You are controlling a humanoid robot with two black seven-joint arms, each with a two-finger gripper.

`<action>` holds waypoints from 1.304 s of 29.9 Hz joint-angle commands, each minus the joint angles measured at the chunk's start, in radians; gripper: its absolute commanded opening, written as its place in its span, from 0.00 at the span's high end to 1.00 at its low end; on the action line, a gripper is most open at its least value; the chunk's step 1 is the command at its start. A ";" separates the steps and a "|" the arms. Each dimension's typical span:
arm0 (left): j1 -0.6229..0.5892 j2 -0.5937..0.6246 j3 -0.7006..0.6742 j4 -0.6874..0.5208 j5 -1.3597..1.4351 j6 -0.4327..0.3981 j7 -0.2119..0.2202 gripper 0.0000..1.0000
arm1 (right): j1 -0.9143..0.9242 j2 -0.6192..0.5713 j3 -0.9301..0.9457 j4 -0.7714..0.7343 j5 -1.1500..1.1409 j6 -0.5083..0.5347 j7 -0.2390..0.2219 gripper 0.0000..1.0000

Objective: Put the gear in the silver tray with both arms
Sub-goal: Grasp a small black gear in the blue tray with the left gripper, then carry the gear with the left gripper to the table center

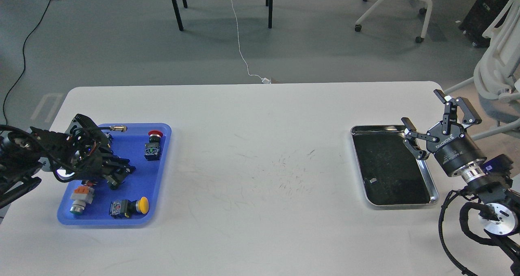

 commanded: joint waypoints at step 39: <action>-0.355 -0.721 0.118 0.077 0.001 -0.150 0.000 0.87 | 0.462 -0.087 -0.279 -0.008 0.003 -0.011 0.000 0.01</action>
